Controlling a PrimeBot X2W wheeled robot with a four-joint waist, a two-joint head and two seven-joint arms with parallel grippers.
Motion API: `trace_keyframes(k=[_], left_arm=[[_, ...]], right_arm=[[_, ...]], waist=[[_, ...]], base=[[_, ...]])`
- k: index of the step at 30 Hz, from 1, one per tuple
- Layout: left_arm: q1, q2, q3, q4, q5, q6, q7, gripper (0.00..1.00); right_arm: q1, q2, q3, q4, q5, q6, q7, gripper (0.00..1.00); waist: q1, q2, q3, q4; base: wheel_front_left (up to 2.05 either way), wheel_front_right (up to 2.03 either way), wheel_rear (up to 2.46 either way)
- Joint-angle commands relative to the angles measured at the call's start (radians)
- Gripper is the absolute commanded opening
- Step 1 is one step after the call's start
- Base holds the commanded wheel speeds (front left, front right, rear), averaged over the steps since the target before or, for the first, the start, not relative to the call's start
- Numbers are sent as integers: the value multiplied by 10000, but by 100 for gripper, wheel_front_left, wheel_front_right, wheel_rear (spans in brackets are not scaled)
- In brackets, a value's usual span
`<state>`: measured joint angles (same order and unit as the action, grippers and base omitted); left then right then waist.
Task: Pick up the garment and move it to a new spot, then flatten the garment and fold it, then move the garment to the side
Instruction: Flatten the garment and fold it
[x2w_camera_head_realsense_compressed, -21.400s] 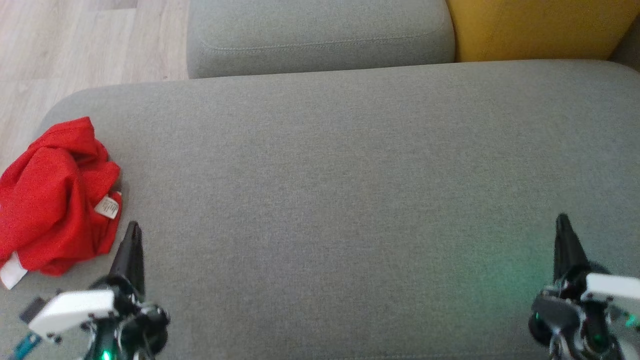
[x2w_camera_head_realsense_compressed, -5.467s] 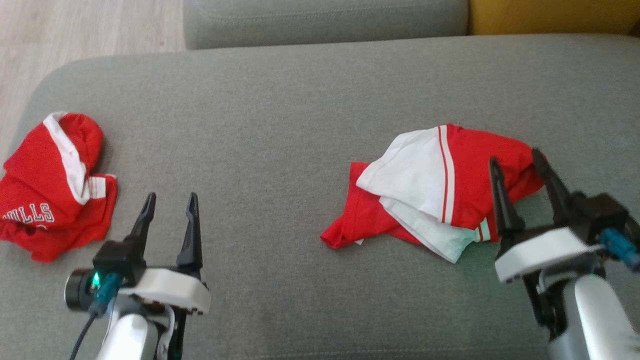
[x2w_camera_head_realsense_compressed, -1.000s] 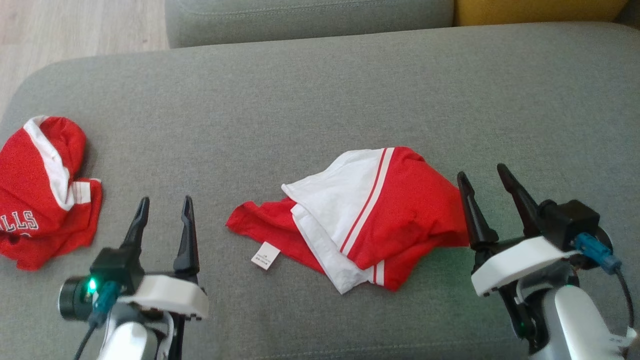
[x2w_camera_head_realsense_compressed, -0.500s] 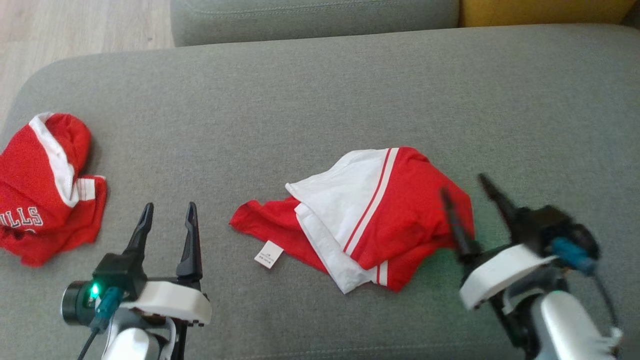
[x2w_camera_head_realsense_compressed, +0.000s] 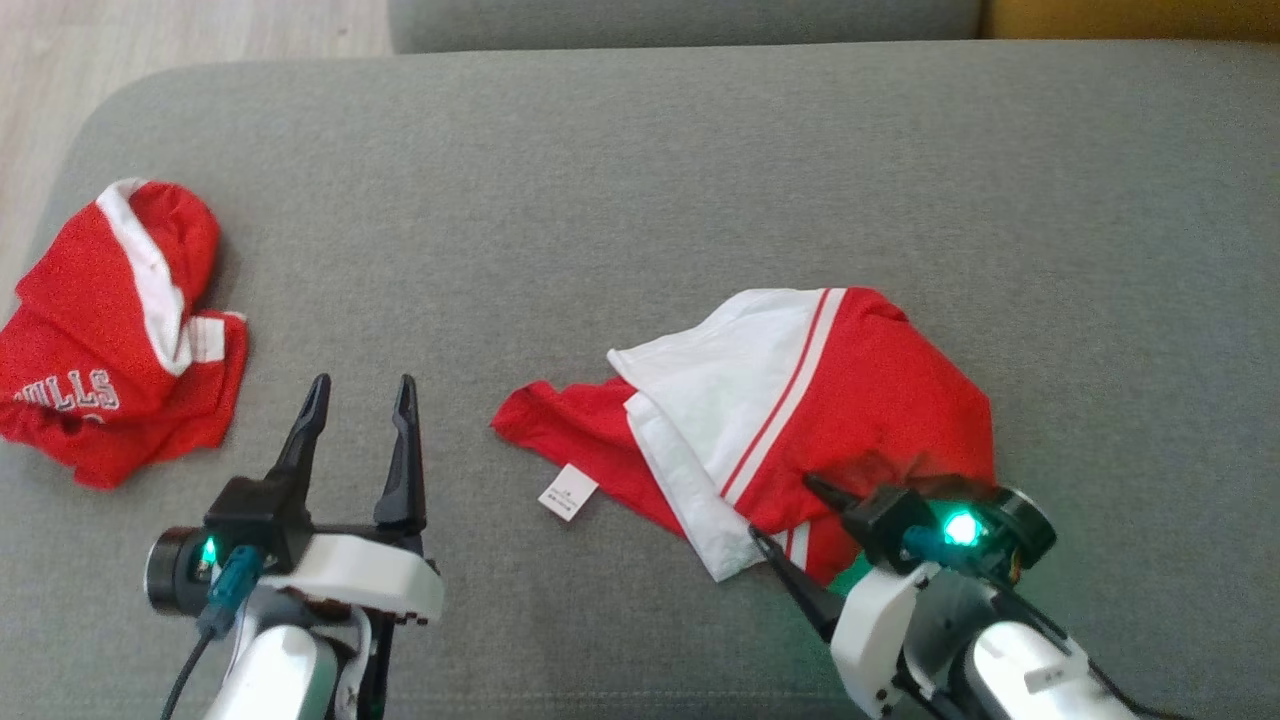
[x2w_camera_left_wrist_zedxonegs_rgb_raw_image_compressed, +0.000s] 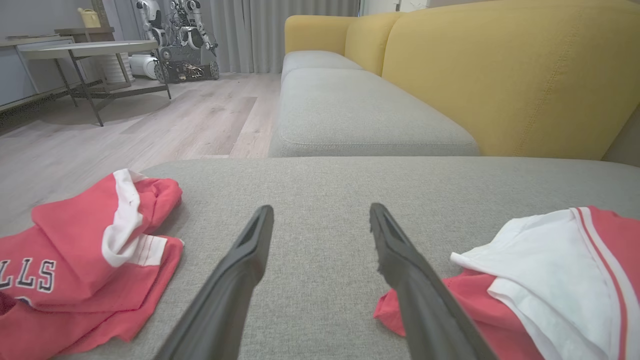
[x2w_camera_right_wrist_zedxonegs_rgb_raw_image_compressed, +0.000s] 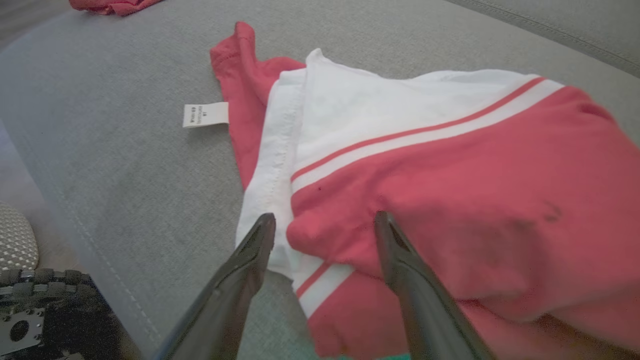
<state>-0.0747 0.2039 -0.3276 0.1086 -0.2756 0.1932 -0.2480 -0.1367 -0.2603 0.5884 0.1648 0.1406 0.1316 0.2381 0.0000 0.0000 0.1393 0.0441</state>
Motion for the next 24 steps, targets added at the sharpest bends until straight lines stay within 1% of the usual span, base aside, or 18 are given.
trace_keyframes(k=[1,3,4,5,6,8,11,19,20,24], left_arm=[[-527,26,307,-243,-6,-30,-94,100],[-606,-27,309,-267,16,-38,-107,100],[-643,-43,318,-272,26,-47,-113,100],[-684,-60,328,-273,34,-62,-117,100],[-719,-76,344,-279,43,-73,-122,100],[-768,-108,357,-294,68,-98,-127,100],[-809,-157,401,-330,108,-120,-132,100],[-731,-273,590,-485,252,-181,-135,100],[-731,-273,590,-485,252,-181,-135,100],[-742,-343,649,-519,313,-251,-136,100]], right_arm=[[-428,-76,104,-104,-54,-9,-20,100],[-542,-103,29,286,-162,-9,58,100],[-579,-88,-31,451,-191,-9,86,92],[-608,-79,-93,610,-227,-9,129,38],[-623,-67,-164,764,-254,-9,205,0],[-653,-24,-285,945,-261,-9,278,0],[-742,60,-556,896,-180,-9,106,0],[-1046,377,-1751,-203,-122,-9,-391,0],[-1046,377,-1751,-203,-122,-9,-391,0],[-1279,483,-2724,-551,-99,-9,-459,0]], waist=[[0,0,99,148],[0,0,159,277],[0,0,189,335],[0,0,219,393],[0,0,242,436],[0,0,281,511],[0,0,323,562],[0,0,340,483],[0,0,340,483],[0,0,377,448]], base=[[0,0,0],[0,0,0],[0,0,0],[0,0,0],[0,0,0],[0,0,0],[0,0,0],[0,0,0],[0,0,0],[0,0,0]])
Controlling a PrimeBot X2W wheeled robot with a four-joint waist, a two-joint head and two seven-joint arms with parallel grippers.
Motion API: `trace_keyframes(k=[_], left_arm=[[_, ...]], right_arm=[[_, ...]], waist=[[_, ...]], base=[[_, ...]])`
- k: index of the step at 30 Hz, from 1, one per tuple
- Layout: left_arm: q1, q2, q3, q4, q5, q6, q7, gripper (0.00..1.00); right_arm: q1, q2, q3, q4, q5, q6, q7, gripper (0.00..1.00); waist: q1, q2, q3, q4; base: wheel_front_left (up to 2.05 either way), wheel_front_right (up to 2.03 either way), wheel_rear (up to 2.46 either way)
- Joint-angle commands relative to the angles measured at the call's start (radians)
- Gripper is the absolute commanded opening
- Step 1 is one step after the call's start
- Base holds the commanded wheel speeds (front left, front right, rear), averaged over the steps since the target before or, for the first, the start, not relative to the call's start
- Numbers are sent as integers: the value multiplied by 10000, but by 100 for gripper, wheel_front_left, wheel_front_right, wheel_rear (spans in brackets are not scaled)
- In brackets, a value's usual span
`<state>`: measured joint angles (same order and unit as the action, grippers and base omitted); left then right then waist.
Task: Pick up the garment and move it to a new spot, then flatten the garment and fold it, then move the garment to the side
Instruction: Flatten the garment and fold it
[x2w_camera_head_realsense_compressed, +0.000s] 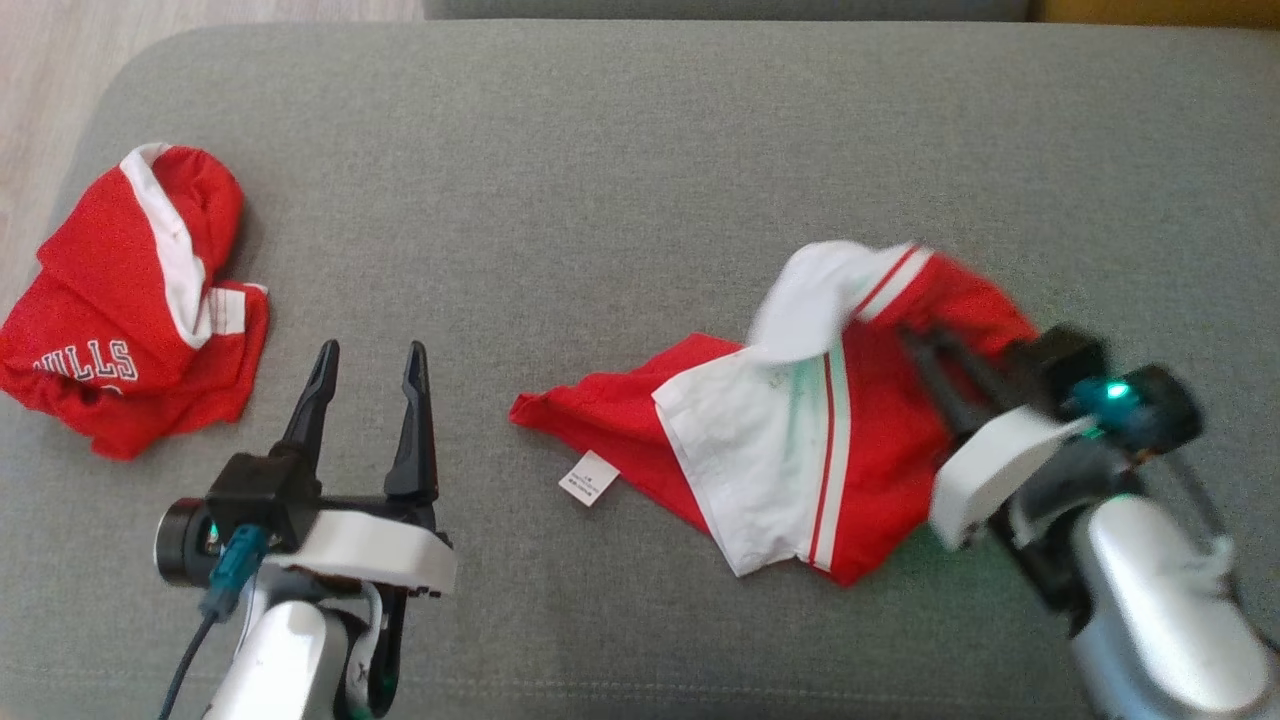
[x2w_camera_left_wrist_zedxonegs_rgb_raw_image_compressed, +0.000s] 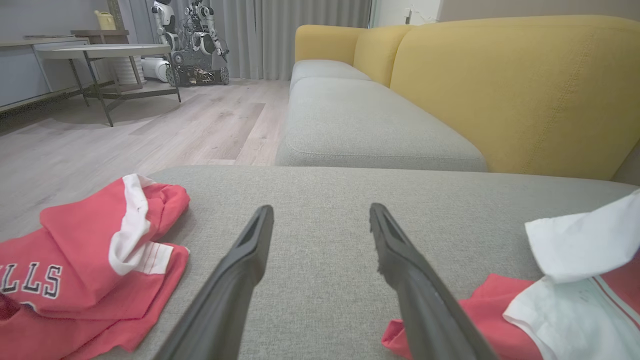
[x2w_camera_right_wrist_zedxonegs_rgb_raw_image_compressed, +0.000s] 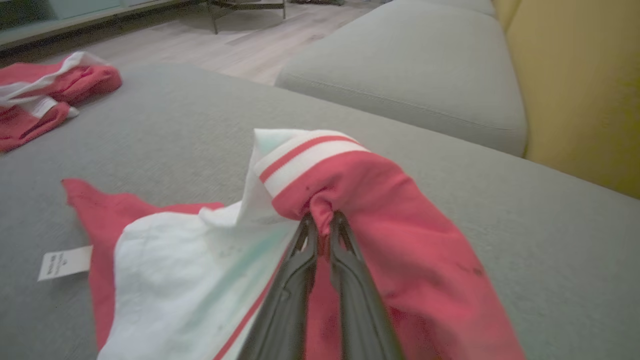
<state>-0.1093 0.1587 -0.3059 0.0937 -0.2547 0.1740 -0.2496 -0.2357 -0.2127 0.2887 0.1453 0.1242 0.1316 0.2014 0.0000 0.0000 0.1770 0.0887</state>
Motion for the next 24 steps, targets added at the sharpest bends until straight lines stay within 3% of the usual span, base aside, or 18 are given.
trace_keyframes(k=[1,7,16,17,18,24], left_arm=[[-409,91,441,-378,120,-80,-121,100],[-567,-1,497,-427,219,-208,-121,100],[-864,-237,583,-474,361,-385,-121,100],[-879,-260,609,-497,379,-398,-121,100],[-893,-281,640,-527,397,-412,-121,100],[-805,-386,925,-645,508,-473,-122,100]], right_arm=[[-382,41,-49,-358,109,-9,-99,0],[-1388,152,-2058,452,369,-9,-116,0],[-2796,-79,-4018,3397,964,-9,-1021,0],[-2925,-62,-4140,3707,1098,-9,-1211,42],[-3024,-81,-4179,3999,1158,-9,-1378,100],[-3225,-220,-3816,4899,1288,-9,-2536,100]], waist=[[0,0,25,-2],[0,0,326,13],[0,0,700,201],[0,0,720,214],[0,0,731,224],[0,0,567,178]], base=[[0,0,0],[0,0,0],[0,0,0],[0,0,0],[0,0,0],[0,0,0]])
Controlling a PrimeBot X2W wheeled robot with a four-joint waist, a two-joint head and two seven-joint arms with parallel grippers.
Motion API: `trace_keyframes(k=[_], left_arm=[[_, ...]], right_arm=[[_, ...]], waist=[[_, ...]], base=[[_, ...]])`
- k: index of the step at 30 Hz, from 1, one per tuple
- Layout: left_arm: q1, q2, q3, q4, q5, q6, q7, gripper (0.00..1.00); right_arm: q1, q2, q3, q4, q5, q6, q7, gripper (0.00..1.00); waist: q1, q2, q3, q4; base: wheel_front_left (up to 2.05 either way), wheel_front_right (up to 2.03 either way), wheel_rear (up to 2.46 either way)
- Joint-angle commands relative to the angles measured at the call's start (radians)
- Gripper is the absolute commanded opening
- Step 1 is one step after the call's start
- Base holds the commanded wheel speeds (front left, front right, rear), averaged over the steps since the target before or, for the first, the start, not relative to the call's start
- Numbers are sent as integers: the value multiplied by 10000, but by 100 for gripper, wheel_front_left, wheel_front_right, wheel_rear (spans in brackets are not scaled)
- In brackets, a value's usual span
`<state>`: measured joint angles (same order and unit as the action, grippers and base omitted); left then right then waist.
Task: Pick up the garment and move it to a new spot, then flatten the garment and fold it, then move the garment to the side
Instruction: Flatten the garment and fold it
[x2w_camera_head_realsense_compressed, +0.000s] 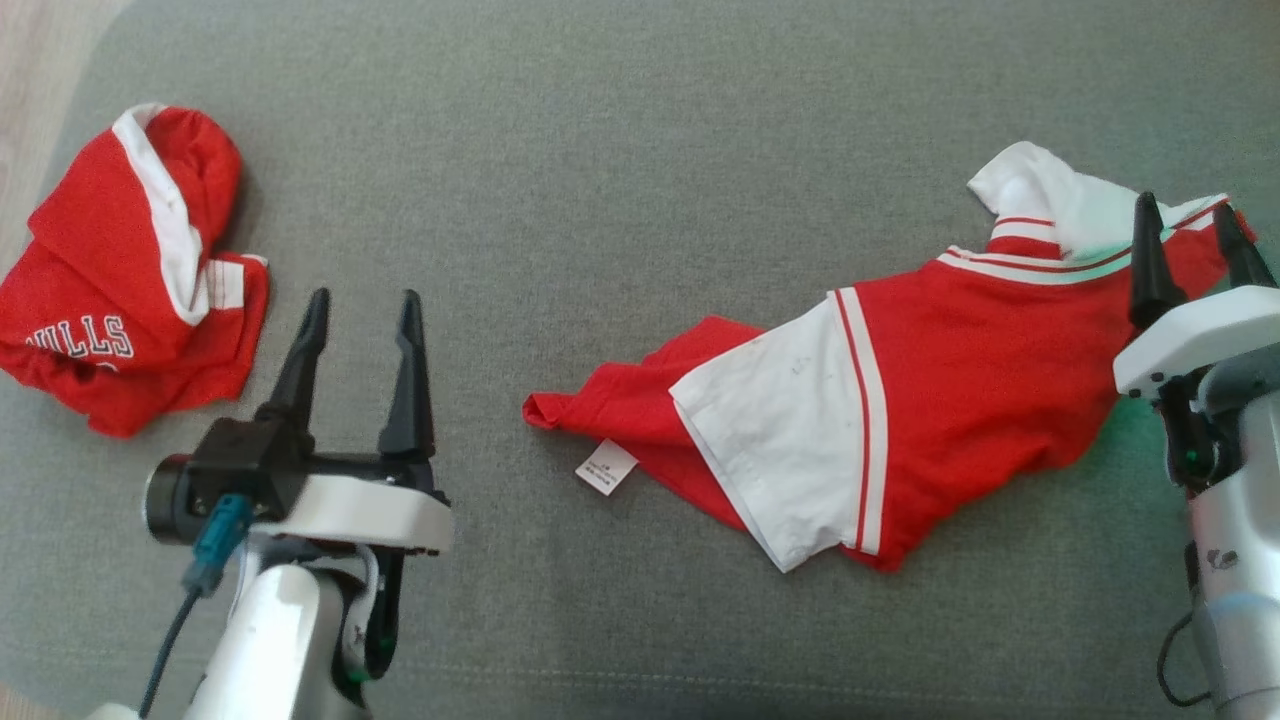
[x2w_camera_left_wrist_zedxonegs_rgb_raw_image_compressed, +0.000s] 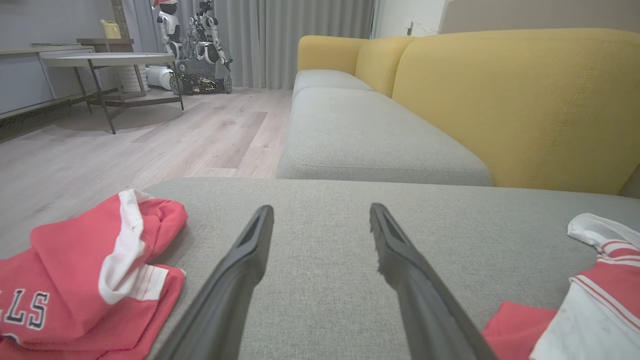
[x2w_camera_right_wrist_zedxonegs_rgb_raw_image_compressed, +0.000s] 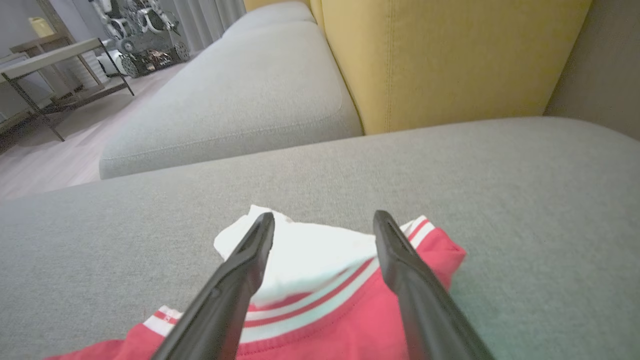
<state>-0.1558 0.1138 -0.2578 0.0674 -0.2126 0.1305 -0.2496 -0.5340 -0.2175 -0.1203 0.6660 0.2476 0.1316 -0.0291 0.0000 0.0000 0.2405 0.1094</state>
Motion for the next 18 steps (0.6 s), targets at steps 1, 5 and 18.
trace_keyframes(k=[1,5,18], left_arm=[[-304,50,491,-379,95,-46,-122,100],[-109,37,730,-399,123,-69,-122,100],[610,124,1107,-296,339,-170,-122,100]], right_arm=[[-183,-195,351,-372,37,-9,-412,100],[230,-263,739,-1053,-133,-9,-947,100],[2572,306,1750,-4614,-1187,-9,-493,100]], waist=[[0,0,-139,-41],[0,0,-412,-143],[0,0,-1196,-636]], base=[[0,0,0],[0,0,0],[0,0,0]])
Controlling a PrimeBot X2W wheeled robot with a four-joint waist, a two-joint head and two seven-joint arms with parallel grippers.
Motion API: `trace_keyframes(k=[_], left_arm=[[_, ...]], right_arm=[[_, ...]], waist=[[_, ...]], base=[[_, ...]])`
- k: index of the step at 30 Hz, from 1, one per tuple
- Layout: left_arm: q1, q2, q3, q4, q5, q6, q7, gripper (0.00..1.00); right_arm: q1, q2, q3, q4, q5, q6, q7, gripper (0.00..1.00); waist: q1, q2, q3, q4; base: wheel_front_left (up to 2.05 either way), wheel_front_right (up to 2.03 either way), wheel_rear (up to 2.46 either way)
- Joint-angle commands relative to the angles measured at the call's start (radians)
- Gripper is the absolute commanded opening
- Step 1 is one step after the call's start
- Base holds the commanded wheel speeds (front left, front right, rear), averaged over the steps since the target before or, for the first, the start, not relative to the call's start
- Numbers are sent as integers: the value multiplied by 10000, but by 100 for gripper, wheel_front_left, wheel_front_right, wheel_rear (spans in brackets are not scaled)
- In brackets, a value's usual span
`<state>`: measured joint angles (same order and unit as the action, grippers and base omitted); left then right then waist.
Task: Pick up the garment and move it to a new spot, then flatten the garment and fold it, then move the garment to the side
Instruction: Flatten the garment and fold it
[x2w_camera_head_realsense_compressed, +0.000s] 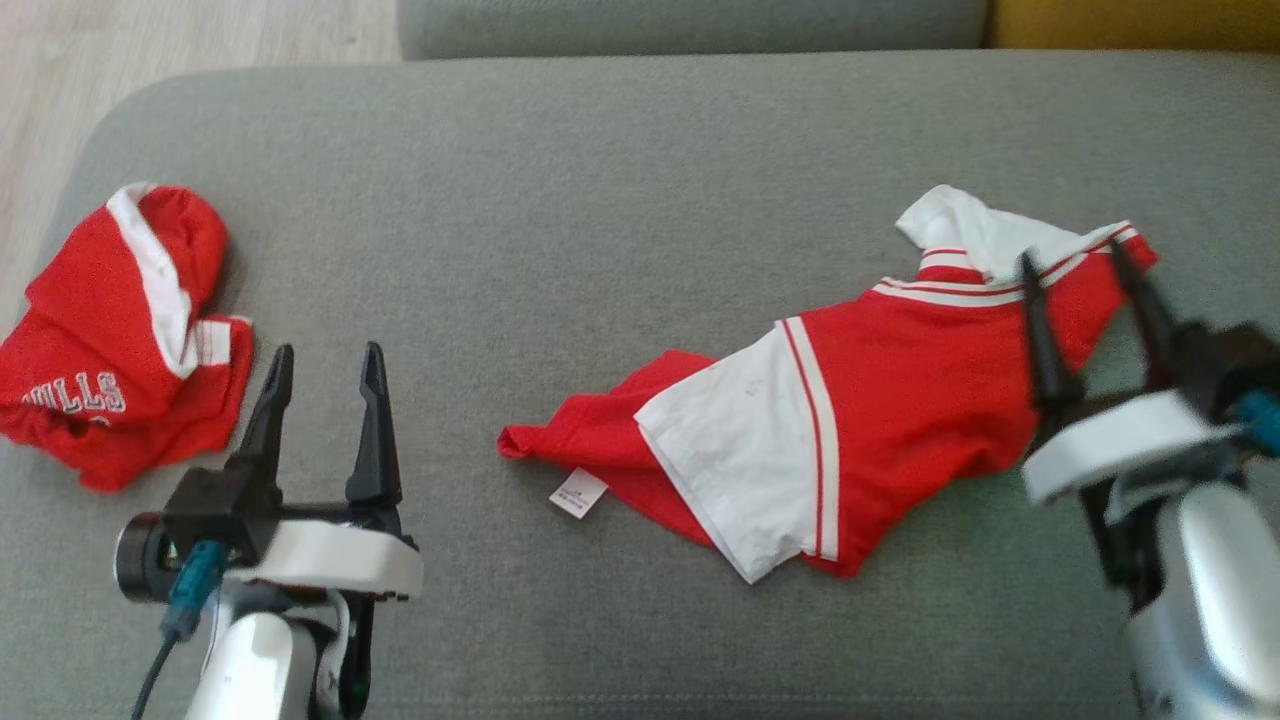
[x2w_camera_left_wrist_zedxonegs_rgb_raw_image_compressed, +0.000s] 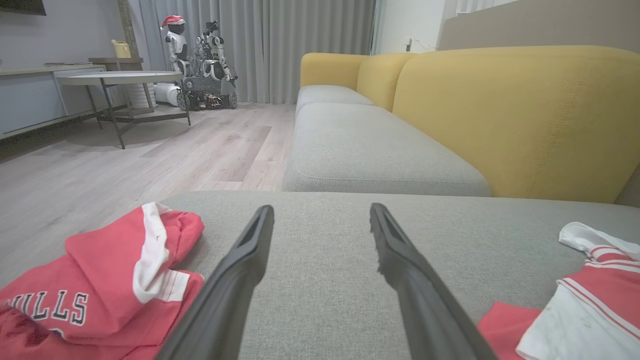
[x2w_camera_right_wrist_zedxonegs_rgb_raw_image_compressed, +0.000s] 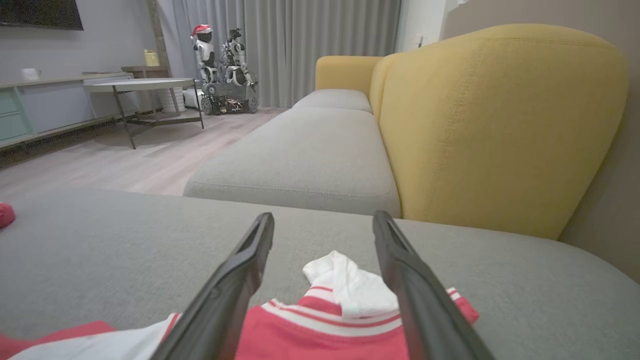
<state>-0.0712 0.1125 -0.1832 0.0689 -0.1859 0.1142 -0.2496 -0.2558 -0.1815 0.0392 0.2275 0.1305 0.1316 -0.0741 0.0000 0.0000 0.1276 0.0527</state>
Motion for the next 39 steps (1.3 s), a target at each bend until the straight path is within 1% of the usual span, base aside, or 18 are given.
trace_keyframes(k=[1,6,11,22,25,28,31,35,39], left_arm=[[-188,135,353,-283,79,-24,-122,100],[55,136,320,-149,94,-68,-122,100],[276,164,317,-86,73,-71,-122,100],[299,227,177,-46,74,-54,-121,100],[274,231,149,-41,50,-48,-119,100],[240,233,130,-57,29,-33,-119,100],[127,240,82,-43,16,-68,-119,100],[-79,180,-29,-21,33,-79,-119,100],[-259,85,-123,36,19,-117,-120,100]], right_arm=[[15,-5,240,-486,-129,-9,53,100],[1069,413,303,-1509,-286,-9,474,100],[1735,702,305,-2177,-319,-9,758,100],[1990,852,238,-2661,-400,-9,1008,100],[1947,821,397,-2670,-412,-9,1054,100],[1802,648,1080,-2568,-437,-9,1257,100],[1596,446,2175,-2260,-346,-9,1670,100],[1282,286,3450,-1477,-27,-9,2254,100],[961,188,4447,-453,212,-9,2629,100]], waist=[[0,0,-129,-108],[0,0,-425,-287],[0,0,-570,-444],[0,0,-541,-465],[0,0,-518,-437],[0,0,-439,-423],[0,0,-308,-351],[0,0,-128,-150],[0,0,37,127]], base=[[0,0,0],[0,0,0],[0,0,0],[0,0,0],[0,0,0],[0,0,0],[0,0,0],[0,0,0],[0,0,0]])
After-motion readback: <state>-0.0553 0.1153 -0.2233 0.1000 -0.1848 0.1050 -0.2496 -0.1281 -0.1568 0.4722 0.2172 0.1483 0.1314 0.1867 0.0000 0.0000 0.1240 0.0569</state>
